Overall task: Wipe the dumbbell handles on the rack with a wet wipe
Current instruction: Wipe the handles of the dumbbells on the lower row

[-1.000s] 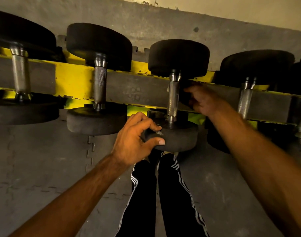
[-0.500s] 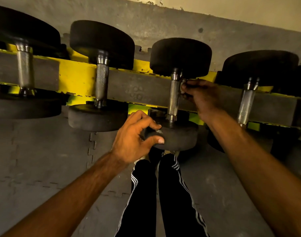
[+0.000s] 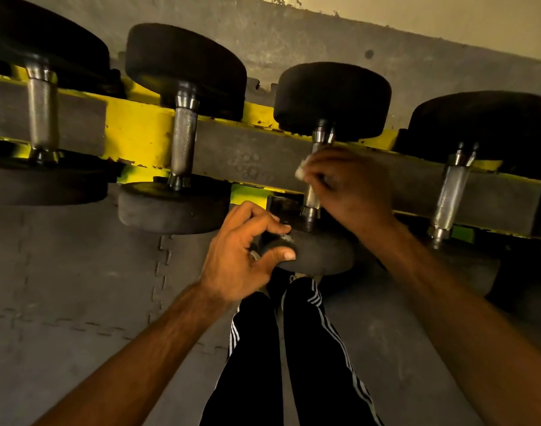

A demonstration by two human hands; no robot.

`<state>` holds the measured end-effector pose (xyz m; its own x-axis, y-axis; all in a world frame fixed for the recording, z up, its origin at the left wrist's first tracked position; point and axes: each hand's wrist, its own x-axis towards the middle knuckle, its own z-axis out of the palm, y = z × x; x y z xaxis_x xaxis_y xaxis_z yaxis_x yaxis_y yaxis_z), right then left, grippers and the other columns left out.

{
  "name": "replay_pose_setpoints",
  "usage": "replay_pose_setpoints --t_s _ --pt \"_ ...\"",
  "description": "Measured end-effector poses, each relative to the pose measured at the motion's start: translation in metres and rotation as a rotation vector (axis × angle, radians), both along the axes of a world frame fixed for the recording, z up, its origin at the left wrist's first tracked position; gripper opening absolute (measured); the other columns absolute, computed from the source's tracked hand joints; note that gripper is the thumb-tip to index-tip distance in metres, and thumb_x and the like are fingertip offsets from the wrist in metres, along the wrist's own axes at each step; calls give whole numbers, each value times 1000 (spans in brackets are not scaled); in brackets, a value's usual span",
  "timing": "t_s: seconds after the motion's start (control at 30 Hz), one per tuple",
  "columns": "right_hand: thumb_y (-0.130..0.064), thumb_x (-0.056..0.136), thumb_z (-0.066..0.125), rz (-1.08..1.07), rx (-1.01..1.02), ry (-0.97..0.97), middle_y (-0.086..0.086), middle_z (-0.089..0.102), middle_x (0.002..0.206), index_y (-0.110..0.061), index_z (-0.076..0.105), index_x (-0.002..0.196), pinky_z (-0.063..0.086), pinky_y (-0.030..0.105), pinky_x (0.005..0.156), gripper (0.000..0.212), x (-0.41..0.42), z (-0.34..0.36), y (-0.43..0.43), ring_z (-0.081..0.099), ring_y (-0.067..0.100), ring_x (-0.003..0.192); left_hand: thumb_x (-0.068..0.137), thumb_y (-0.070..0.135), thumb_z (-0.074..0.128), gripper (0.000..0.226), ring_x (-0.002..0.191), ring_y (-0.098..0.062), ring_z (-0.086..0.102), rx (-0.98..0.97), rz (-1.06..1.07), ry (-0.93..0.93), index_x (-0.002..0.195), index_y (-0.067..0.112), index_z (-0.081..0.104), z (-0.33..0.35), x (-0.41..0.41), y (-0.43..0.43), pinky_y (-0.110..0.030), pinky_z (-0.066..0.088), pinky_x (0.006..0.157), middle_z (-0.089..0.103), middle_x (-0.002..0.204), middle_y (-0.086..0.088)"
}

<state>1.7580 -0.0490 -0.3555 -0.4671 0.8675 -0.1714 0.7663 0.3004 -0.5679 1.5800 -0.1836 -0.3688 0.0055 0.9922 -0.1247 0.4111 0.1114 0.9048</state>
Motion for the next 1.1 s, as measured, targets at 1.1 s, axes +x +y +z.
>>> replay_pose_setpoints --t_s 1.1 --pt "-16 91 58 602 -202 -526 6 69 103 -22 71 105 48 34 76 20 -36 29 10 65 30 100 79 44 79 35 106 -26 61 -21 46 -2 102 18 75 -1 4 -2 -45 51 85 61 105 -1"
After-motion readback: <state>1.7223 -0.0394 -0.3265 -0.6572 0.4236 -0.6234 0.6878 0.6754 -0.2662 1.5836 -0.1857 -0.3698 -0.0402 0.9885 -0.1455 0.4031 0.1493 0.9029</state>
